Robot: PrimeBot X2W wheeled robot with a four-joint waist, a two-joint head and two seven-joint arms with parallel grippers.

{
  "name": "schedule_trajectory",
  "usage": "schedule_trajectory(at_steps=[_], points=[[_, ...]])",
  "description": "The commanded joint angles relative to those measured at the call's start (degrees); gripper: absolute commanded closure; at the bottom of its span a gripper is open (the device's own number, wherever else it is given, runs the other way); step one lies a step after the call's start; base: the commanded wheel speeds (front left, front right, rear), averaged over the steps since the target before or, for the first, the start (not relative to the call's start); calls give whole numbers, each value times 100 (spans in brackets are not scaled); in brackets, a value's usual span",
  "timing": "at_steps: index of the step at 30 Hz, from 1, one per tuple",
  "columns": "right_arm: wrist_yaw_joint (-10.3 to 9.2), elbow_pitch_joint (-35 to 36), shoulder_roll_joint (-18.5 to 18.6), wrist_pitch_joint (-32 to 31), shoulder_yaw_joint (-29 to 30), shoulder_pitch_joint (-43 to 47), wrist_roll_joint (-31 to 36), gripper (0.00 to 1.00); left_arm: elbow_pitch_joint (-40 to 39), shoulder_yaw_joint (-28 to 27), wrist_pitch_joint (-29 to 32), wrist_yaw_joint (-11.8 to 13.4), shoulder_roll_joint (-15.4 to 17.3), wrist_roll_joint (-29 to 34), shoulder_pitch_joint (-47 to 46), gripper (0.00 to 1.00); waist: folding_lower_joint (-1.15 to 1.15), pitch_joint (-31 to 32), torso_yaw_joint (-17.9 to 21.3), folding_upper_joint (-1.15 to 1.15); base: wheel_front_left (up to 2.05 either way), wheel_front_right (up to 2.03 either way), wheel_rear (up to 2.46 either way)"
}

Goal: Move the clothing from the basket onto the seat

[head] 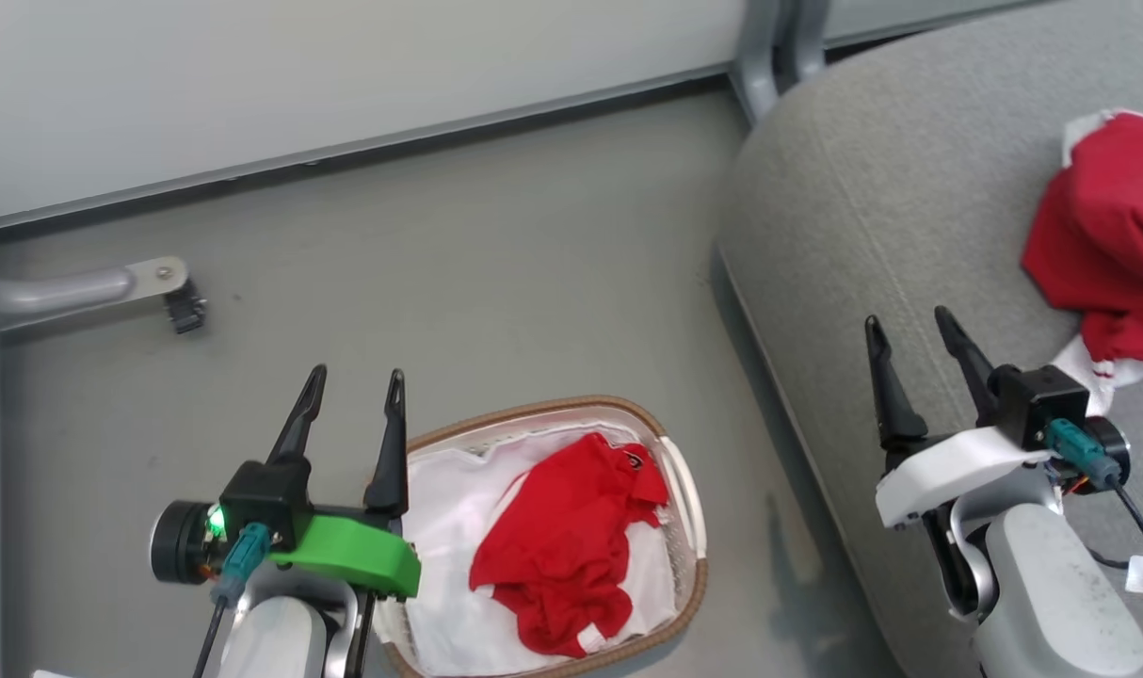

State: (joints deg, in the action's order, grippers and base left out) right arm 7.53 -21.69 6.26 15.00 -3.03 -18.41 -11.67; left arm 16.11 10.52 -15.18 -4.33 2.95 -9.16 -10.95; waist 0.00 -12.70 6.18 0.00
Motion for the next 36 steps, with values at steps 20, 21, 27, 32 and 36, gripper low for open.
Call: schedule_trajectory(at_steps=[20, 21, 27, 32, 36], points=[[-8, -151, -265, 24, 60, 912, 15, 0, 226, -586, 6, 245, -4, -387, 1063, 0, 0, 935, -986, 0, 0, 0, 0], [-8, -159, -272, 25, 54, 940, 8, 0, 228, -593, 5, 243, -3, -404, 1090, 0, 0, 952, -981, 0, 0, 0, 0], [-8, -141, -297, 24, 20, 883, -5, 0, 224, -527, 5, 179, -4, -416, 1063, 0, 0, 875, -914, 0, 0, 0, 0], [-8, 84, -303, 25, -56, 598, -45, 0, 353, -311, 6, 135, -4, -485, 801, 0, 0, 523, -781, 0, 0, 0, 0], [-8, 381, -287, 24, -181, 280, -66, 0, 663, -16, 6, 28, -2, -666, 436, 0, 0, 9, -615, 0, 0, 0, 0]])
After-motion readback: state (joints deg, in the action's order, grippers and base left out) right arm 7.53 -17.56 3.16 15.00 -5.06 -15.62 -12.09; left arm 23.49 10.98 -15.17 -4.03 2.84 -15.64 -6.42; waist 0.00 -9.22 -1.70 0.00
